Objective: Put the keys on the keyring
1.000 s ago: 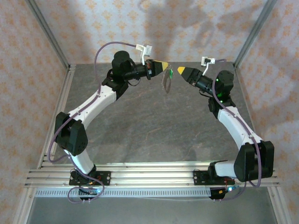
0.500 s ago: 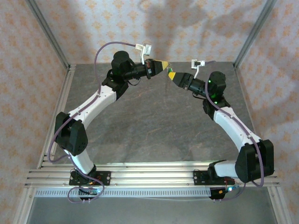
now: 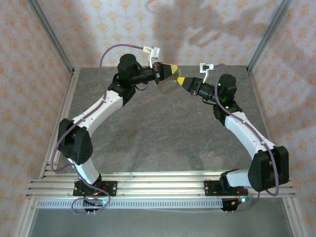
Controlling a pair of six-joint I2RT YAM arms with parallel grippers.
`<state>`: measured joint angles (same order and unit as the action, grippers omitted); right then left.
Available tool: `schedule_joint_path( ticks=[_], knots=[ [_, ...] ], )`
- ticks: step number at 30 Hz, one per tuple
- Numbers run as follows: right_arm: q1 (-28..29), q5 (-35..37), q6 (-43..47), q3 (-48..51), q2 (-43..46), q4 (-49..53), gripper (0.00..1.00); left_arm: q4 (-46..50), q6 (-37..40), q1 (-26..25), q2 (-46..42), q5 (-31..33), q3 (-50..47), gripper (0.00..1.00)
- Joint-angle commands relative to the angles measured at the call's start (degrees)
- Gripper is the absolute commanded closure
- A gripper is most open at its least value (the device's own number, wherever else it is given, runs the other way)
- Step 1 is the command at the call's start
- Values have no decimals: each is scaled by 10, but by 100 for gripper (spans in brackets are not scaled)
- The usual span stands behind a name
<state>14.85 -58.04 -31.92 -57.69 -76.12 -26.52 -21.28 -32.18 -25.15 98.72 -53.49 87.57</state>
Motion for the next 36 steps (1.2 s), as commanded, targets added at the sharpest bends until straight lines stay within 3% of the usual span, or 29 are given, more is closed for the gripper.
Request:
schedule_joint_path(
  ticks=[1,2,3,5,7,16,23,36],
  knots=[
    [2,-21,24,1,25,9,100,-43,-11,0,-20,8,-4,100],
    [2,-24,25,2,27,12,100,-44,-12,0,-21,8,-4,100],
    [2,-26,27,2,29,15,92,-44,-12,0,-21,7,-3,100],
    [3,-23,32,1,35,25,66,-43,-13,0,-21,4,-3,100],
    [0,-14,41,-1,43,37,59,-43,-14,0,-21,2,-4,100],
    [-60,2,25,0,81,29,57,-51,-17,0,-27,-2,-10,100],
    [-63,13,18,-1,75,26,57,-67,-27,-1,-27,-5,-13,100],
    [-59,-5,-88,-30,-12,-122,48,-75,-38,-5,-21,-17,-9,100]
  ],
)
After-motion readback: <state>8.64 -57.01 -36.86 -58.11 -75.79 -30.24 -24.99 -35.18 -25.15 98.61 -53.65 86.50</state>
